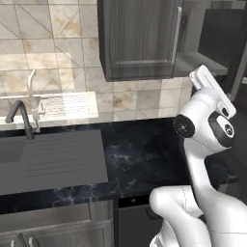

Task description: Open the cabinet and move the ladle to the pot. Then close the cabinet.

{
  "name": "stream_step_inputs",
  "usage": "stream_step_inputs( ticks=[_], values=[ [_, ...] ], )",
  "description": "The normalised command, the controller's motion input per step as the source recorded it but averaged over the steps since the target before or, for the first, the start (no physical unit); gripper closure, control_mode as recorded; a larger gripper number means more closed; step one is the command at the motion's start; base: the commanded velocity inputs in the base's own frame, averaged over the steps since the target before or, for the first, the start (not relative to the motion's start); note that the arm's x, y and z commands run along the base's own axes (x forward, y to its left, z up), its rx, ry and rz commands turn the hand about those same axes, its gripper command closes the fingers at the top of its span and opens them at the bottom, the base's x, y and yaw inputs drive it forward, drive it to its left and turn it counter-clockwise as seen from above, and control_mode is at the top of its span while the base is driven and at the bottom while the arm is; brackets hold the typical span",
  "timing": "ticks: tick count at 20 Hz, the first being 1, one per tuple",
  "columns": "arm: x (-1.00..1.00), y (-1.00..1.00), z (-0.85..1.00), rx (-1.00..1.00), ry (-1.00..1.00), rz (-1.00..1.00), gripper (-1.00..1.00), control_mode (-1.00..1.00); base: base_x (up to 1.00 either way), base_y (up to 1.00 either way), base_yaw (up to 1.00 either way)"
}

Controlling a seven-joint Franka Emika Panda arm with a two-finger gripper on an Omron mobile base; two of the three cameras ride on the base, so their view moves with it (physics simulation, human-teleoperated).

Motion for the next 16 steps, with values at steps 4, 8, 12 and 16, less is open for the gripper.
stream_step_inputs(
  ticks=[4, 8, 12, 16],
  values=[
    [0.39, -0.01, -0.04, -0.12, -0.12, 0.00, -1.00, -1.00, 0.00, 0.00, 0.00],
    [0.42, 0.00, 0.00, -0.12, -0.08, -0.05, -1.00, -1.00, 0.00, 0.00, 0.00],
    [0.44, -0.02, 0.00, -0.02, -0.01, -0.04, -1.00, -1.00, 0.00, 0.00, 0.00],
    [0.53, -0.06, 0.00, 0.00, 0.00, -0.03, -1.00, -1.00, 0.00, 0.00, 0.00]
  ],
)
